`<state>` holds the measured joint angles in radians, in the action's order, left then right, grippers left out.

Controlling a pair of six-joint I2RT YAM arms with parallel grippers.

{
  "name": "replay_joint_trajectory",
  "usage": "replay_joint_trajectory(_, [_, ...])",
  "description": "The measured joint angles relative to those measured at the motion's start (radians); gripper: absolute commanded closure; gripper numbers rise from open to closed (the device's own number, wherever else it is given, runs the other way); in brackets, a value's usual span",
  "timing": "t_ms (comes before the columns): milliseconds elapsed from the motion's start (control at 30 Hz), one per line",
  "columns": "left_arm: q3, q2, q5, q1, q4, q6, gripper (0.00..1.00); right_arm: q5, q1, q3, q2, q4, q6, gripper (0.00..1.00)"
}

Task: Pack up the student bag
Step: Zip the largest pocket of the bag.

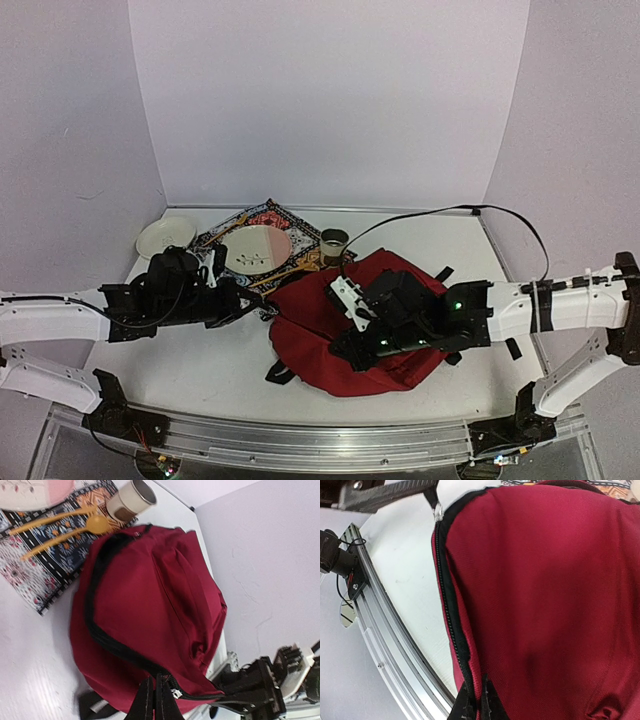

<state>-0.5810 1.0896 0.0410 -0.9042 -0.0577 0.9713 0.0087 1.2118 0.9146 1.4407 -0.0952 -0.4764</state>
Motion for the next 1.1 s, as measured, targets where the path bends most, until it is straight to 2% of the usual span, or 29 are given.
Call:
replay_joint_trajectory(333, [-0.056, 0.129, -0.037, 0.111, 0.023, -0.132, 1.0, 0.071, 0.0, -0.139, -0.225, 0.064, -0.089, 1.0])
replay_joint_trajectory(533, [-0.076, 0.189, 0.043, 0.12, -0.015, -0.182, 1.0, 0.082, 0.0, -0.167, -0.29, 0.094, -0.12, 0.94])
replay_joint_trajectory(633, [-0.08, 0.204, 0.087, 0.126, -0.033, -0.189, 1.0, 0.081, 0.0, -0.165, -0.289, 0.122, -0.121, 0.88])
replay_joint_trajectory(767, [-0.08, 0.206, 0.094, 0.104, -0.046, -0.188, 1.0, 0.07, 0.001, -0.131, -0.259, 0.184, -0.108, 0.67])
replay_joint_trajectory(933, [-0.08, 0.206, 0.089, 0.023, -0.057, -0.18, 1.0, 0.049, 0.002, -0.061, -0.212, 0.221, -0.091, 0.52])
replay_joint_trajectory(1000, [-0.08, 0.206, 0.089, -0.012, -0.057, -0.172, 1.0, 0.036, 0.002, -0.024, -0.193, 0.222, -0.083, 0.47])
replay_joint_trajectory(1100, [-0.082, 0.205, 0.088, -0.044, -0.057, -0.16, 1.0, 0.023, 0.002, 0.04, -0.154, 0.211, -0.073, 0.44])
